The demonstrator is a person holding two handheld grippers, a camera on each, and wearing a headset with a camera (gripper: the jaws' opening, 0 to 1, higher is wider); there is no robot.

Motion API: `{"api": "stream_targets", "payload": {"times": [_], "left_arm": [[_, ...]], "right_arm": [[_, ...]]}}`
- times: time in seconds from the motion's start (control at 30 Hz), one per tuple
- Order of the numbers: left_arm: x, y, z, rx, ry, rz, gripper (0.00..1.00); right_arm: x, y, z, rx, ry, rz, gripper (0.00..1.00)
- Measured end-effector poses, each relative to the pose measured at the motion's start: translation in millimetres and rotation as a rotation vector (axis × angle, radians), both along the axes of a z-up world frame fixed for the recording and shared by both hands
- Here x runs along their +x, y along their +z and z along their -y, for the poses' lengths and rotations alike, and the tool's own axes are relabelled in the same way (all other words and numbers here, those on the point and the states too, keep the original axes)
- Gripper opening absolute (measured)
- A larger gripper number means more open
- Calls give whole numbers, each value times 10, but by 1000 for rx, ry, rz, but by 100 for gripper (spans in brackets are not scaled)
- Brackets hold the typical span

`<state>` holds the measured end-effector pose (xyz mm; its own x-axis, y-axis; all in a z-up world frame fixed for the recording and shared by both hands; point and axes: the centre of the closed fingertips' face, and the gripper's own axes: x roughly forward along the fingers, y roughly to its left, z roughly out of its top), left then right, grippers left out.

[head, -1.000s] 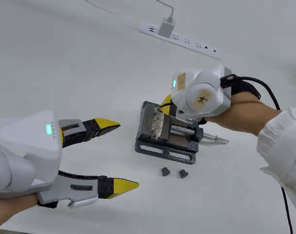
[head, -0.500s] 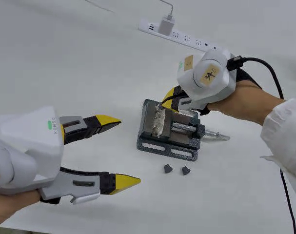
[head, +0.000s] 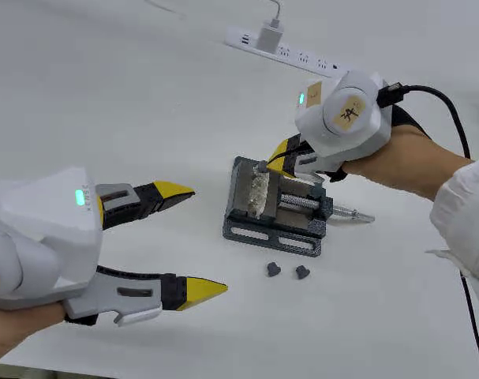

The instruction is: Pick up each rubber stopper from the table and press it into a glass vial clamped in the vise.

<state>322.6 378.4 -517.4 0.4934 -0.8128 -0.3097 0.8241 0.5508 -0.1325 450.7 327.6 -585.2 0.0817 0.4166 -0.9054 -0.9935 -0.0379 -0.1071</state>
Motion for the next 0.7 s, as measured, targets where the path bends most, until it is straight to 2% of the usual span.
{"api": "stream_targets", "payload": {"times": [0.13,0.2,0.37,0.7], "left_arm": [[-7,4,-1,2,-1,0,63],[-7,6,-5,4,-2,0,63],[-1,15,-5,9,-6,2,63],[15,38,-2,25,-19,8,63]], "right_arm": [[-55,25,-2,24,-30,-13,0],[-34,30,-26,49,-42,-17,0],[-56,45,-25,83,-62,-27,5],[-92,172,-4,174,-121,-47,15]]}}
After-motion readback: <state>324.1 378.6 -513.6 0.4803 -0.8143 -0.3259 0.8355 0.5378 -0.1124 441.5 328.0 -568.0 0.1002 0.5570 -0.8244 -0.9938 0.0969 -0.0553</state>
